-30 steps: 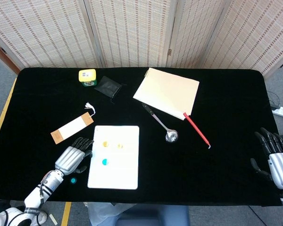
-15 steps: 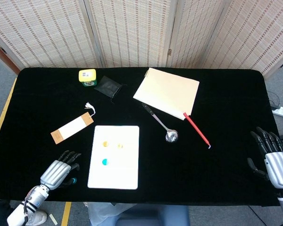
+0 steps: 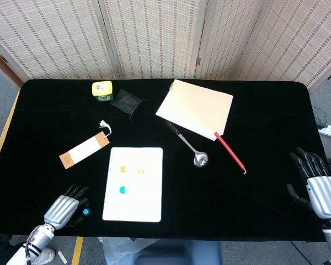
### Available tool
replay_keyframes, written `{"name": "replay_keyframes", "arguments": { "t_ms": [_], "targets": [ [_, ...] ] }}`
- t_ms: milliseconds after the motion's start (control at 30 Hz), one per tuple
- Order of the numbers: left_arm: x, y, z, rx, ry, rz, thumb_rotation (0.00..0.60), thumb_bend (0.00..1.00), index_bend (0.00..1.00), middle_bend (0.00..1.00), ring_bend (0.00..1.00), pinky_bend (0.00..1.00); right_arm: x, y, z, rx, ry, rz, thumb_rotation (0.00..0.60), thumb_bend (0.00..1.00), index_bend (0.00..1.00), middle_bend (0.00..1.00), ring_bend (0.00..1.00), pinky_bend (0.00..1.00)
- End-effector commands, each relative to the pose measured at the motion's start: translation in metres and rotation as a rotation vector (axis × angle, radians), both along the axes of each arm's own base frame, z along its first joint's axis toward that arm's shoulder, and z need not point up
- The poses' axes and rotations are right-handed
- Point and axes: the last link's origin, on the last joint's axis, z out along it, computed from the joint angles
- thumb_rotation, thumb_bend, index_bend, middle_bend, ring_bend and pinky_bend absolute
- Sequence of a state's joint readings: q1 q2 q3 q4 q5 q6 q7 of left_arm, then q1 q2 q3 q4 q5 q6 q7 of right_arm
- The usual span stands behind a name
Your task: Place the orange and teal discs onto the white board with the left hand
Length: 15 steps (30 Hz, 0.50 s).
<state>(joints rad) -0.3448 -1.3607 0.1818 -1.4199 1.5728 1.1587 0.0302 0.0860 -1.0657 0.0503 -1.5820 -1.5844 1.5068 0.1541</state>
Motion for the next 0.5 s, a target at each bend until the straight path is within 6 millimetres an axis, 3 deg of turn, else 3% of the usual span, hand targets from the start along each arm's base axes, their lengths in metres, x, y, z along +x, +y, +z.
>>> {"name": "replay_keyframes", "arguments": {
  "t_ms": [33,500],
  "targets": [
    [-0.0001,-0.0011,-0.0013,-0.003,-0.002,0.003,0.600,0.34,0.44,0.10,0.00,0.00,-0.0004,0.0001,-0.0001,0.000,0.000,-0.001,0.600,0.44,0.03,0.02,0.00,0.00],
    [-0.0026,0.0022,-0.0080,-0.007,0.008,0.012,0.600,0.35,0.46,0.10,0.00,0.00,-0.0005,0.0015,0.0007,-0.004,-0.001,-0.003,0.600,0.44,0.03,0.02,0.00,0.00]
  ]
}}
